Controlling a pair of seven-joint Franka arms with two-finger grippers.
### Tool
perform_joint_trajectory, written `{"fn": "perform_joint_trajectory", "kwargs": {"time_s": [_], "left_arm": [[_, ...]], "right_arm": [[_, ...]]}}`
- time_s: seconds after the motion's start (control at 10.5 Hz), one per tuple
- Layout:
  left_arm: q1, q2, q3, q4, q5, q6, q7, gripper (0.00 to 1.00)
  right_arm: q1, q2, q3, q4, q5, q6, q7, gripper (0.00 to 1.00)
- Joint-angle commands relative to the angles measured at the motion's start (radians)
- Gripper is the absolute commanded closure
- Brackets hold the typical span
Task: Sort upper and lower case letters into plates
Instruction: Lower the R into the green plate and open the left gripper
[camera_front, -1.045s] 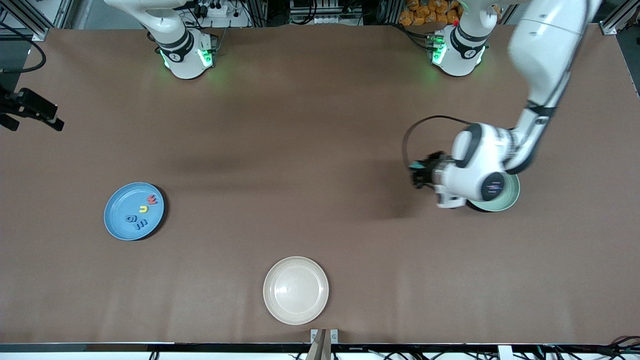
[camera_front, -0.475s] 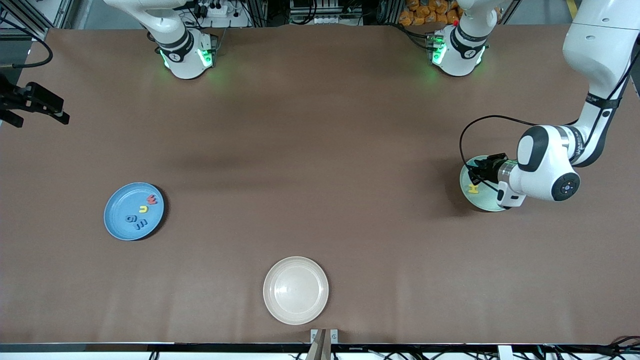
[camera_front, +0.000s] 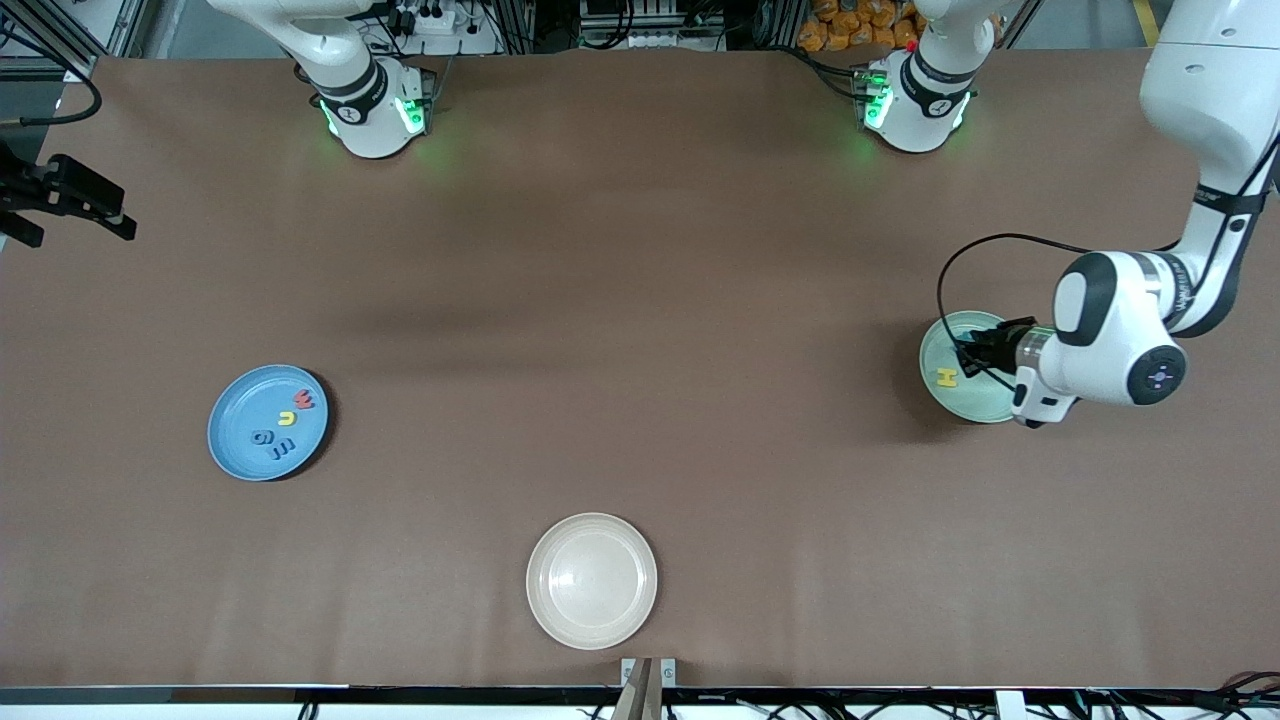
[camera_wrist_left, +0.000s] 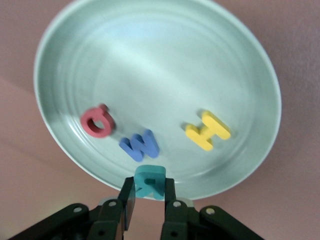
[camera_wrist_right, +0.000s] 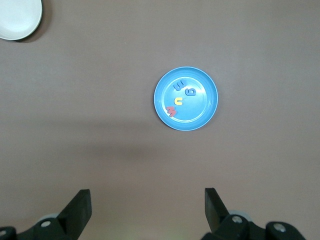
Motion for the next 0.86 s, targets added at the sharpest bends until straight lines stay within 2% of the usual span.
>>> {"fn": "perform_joint_trajectory", "kwargs": {"time_s": [0.0, 0.38, 0.57, 0.67, 0.76], "left_arm": [[0.015, 0.042, -0.008, 0.056, 0.049, 0.004, 0.024, 0.88], [0.01, 0.086, -0.008, 0.087, 0.052, 0.069, 0.024, 0.87], [0.013, 0.109, -0.008, 0.093, 0.09, 0.089, 0.024, 0.81], [0.016, 0.109, -0.006, 0.093, 0.099, 0.089, 0.024, 0.52], [0.022, 0.107, -0.008, 0.088, 0.099, 0.089, 0.025, 0.01]], "right_arm": [[-0.01, -0.015, 0.007, 0.002, -0.005, -0.011, -0.015, 0.0], [-0.018, -0.014, 0.004, -0.006, -0.006, -0.008, -0.013, 0.0], [-0.013, -0.012, 0.007, -0.009, -0.006, 0.003, -0.007, 0.0], [-0.013, -0.012, 0.007, -0.009, -0.006, 0.003, -0.008, 0.0], [-0.013, -0.012, 0.007, -0.009, -0.008, 0.004, -0.01, 0.0]]}}
